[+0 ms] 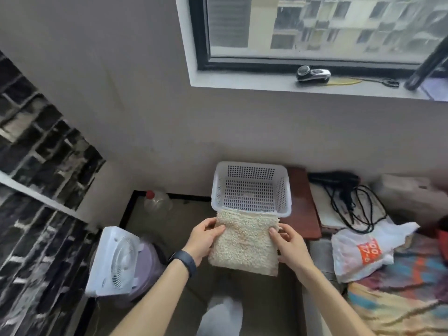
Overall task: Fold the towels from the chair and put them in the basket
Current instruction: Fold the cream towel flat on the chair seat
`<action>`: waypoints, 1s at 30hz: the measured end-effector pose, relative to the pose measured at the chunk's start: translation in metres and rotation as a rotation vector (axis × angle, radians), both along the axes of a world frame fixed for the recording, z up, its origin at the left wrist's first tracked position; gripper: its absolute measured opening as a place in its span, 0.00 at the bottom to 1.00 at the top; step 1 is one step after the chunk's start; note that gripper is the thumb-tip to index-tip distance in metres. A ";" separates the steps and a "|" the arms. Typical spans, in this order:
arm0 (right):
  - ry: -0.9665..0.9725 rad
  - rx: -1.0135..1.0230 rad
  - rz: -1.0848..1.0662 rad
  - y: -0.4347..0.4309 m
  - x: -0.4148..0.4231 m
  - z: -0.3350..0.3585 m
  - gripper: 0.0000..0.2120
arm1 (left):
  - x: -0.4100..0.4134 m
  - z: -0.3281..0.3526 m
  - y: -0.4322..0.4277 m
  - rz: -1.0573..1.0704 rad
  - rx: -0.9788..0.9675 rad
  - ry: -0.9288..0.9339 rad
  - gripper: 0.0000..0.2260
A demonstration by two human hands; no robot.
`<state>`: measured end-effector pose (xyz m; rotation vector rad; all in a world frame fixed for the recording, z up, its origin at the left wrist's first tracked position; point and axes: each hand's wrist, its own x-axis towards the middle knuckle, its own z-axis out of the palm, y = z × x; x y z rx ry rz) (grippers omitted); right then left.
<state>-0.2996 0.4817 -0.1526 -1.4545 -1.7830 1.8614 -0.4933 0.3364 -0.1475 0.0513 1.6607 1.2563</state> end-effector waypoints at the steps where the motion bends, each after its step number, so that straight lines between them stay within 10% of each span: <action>1: -0.025 -0.002 -0.011 0.015 -0.014 -0.005 0.06 | -0.015 -0.007 0.016 -0.021 -0.021 -0.004 0.12; 9: -0.219 -0.088 -0.084 0.113 -0.108 -0.059 0.18 | -0.113 -0.062 0.123 -0.204 -0.200 0.088 0.36; 20: -0.403 -0.131 0.034 0.180 -0.186 -0.167 0.30 | -0.159 -0.095 0.172 -0.269 -0.341 0.141 0.24; 27: -0.431 -0.230 0.051 0.182 -0.190 -0.184 0.32 | -0.160 -0.101 0.170 -0.306 -0.510 0.610 0.20; 30: -0.504 0.022 0.030 0.171 -0.184 -0.171 0.30 | -0.152 -0.105 0.177 -0.505 -0.471 0.969 0.25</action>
